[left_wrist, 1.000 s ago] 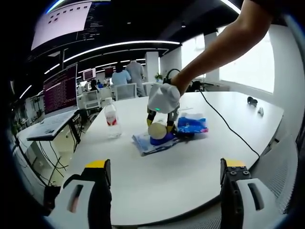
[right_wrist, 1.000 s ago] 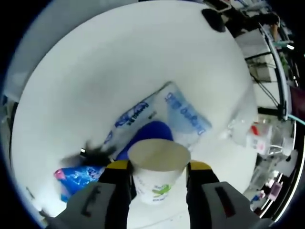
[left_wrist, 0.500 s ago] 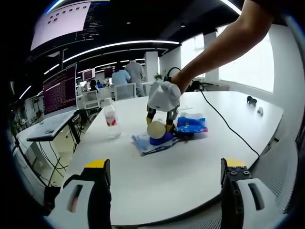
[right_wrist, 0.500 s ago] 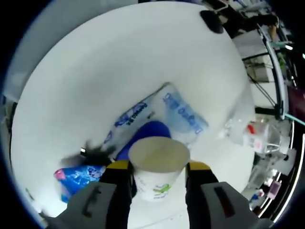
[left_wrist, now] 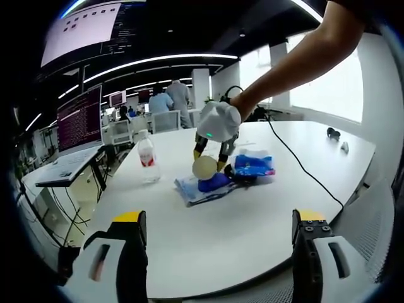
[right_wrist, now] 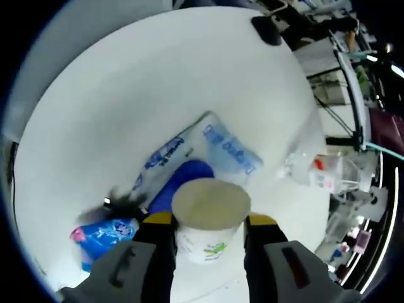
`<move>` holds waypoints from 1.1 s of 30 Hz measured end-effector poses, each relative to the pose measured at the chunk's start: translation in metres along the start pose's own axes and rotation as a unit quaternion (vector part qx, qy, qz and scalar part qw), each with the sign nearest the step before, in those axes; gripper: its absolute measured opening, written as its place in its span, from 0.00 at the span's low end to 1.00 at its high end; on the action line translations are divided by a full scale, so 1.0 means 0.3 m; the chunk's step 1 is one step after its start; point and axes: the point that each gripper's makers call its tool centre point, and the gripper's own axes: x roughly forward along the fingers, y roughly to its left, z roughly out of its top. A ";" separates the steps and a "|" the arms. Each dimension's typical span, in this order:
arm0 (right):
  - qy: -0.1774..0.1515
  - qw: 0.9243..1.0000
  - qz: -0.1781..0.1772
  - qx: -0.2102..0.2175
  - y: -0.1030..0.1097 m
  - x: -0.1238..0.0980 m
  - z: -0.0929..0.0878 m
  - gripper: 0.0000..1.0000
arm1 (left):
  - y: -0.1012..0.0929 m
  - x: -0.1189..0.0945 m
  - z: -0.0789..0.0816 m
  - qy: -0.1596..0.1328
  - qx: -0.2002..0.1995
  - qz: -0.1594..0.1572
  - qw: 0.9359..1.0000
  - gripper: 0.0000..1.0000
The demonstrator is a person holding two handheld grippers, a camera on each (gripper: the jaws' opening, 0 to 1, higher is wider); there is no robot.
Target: Arrange the tabletop items into an orderly group along one side of the table until the central work area is clear of visible clutter.
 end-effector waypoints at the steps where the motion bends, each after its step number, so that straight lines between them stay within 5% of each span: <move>1: -0.008 1.000 -0.007 0.014 -0.012 -0.004 0.005 0.38 | 0.000 0.000 0.000 0.000 0.000 0.000 1.000 0.96; 14: -0.035 0.995 -0.032 0.084 -0.039 -0.026 0.008 0.37 | 0.001 0.000 0.000 -0.001 -0.002 -0.001 1.000 0.96; 23: -0.073 0.981 -0.052 0.172 -0.075 -0.045 0.022 0.37 | -0.002 0.001 0.001 -0.002 -0.003 -0.004 1.000 0.96; 33: -0.127 0.941 -0.069 0.305 -0.094 -0.058 0.017 0.37 | -0.006 0.003 0.002 -0.001 -0.002 -0.006 1.000 0.97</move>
